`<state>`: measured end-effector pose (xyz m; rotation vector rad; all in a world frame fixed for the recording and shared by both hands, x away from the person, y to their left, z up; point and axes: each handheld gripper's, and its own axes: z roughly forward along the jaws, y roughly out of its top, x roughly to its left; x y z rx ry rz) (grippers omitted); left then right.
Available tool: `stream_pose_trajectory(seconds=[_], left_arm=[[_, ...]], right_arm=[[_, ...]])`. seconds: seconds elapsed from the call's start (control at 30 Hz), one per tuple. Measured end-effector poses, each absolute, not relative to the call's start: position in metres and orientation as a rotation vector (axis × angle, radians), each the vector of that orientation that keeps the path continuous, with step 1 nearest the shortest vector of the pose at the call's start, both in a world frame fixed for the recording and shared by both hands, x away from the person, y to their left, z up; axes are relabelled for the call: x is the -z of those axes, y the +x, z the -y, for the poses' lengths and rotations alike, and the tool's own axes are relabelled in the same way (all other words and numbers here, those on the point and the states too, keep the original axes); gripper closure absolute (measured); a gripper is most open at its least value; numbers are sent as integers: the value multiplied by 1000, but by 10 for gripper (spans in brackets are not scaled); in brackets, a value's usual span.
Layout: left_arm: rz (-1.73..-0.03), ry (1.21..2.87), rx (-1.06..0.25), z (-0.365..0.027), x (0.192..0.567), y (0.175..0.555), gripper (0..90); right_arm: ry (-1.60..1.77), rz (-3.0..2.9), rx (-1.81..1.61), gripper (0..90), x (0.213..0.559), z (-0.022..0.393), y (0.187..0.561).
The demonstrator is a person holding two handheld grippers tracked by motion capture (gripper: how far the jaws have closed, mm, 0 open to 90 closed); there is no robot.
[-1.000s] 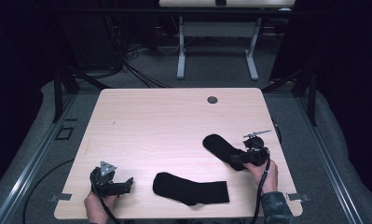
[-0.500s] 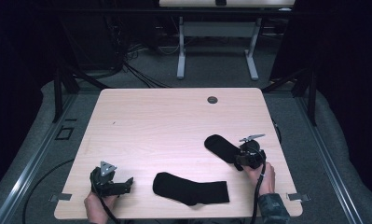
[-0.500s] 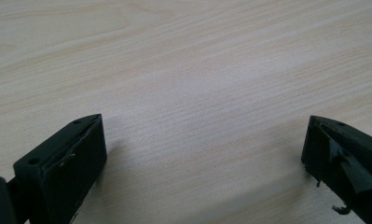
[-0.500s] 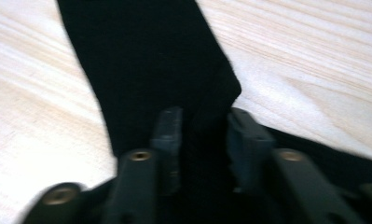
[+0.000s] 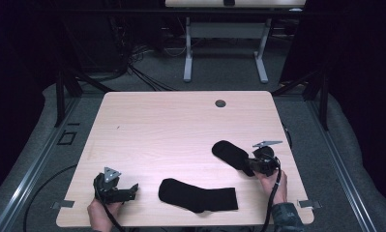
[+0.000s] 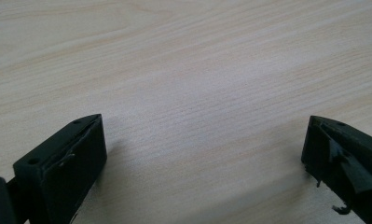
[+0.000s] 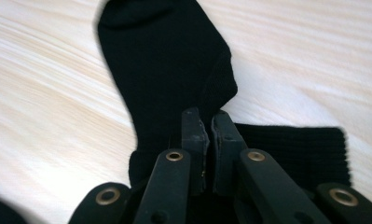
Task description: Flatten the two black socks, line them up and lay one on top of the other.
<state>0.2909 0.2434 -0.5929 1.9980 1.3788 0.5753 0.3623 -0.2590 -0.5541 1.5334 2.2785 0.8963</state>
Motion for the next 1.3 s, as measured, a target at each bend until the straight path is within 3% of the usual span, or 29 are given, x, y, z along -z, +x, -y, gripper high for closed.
stream_pose_trajectory(seconds=[0.43, 0.8, 0.83, 0.9, 1.03, 1.3], left_arm=[[-1379, 1997, -576, -243, 593, 291, 0], [-1379, 1998, -576, -243, 593, 291, 0], [-1379, 1997, -576, -243, 593, 291, 0], [-1379, 1998, -575, -243, 593, 291, 0], [-1357, 2010, -561, -244, 593, 292, 0], [-1238, 2068, -481, -225, 568, 324, 1]], right_arm=[[1293, -2448, -1009, 859, 521, 192, 358], [1133, -2641, -1002, 837, 542, 137, 360], [1133, -2666, -987, 813, 547, 134, 360], [1150, -2685, -953, 653, 554, 131, 362], [1158, -2673, -1025, 429, 549, 144, 360], [1315, -2448, -1091, 384, 518, 206, 354]])
